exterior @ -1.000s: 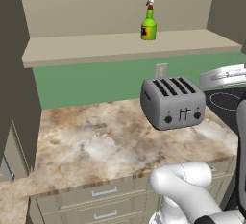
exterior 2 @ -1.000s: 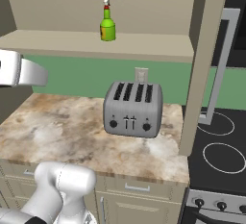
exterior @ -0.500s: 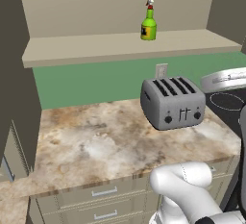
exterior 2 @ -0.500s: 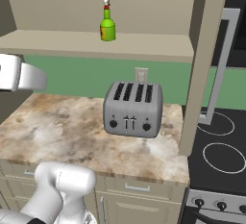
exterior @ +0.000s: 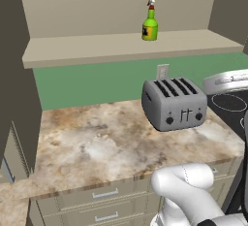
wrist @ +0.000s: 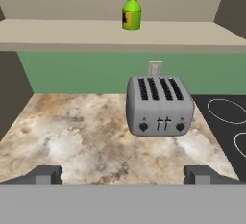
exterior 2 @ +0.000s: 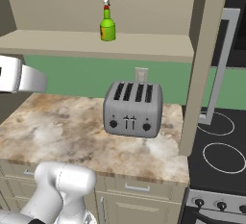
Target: Pick up the spray and sponge from the sink, and place them back in the cabinet, and close the cabinet doors.
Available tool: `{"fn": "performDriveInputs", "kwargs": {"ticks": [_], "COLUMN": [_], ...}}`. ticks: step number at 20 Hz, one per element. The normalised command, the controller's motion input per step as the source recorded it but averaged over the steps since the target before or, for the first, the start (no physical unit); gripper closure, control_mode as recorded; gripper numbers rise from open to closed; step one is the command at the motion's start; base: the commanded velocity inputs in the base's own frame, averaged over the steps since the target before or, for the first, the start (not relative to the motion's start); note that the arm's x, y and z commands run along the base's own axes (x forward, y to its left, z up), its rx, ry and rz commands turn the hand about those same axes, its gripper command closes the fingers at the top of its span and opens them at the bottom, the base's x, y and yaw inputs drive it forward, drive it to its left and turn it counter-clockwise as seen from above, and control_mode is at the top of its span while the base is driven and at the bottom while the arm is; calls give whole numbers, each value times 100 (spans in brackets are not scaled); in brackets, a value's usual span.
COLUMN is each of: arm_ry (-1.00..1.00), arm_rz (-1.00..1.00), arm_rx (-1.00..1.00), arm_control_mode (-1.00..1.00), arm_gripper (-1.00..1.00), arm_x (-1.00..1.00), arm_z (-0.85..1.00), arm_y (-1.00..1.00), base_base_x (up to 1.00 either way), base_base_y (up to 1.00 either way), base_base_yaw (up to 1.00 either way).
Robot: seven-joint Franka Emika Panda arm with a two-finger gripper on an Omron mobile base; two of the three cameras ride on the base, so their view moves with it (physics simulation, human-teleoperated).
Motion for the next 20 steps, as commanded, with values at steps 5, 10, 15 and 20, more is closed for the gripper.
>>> {"fn": "performDriveInputs", "kwargs": {"ticks": [5, 10, 15, 20], "arm_ry": [0, 0, 0, 0], "arm_rz": [0, 0, 0, 0], "arm_rx": [0, 0, 0, 0], "arm_control_mode": [100, 100, 100, 100], "arm_gripper": [-100, -100, -100, -100], "arm_x": [0, 0, 0, 0], "arm_z": [0, 0, 0, 0], "arm_y": [0, 0, 0, 0], "base_base_x": [-30, -66, -84, -83], "base_base_y": [0, 0, 0, 0], "base_base_yaw": [0, 0, 0, 0]}}
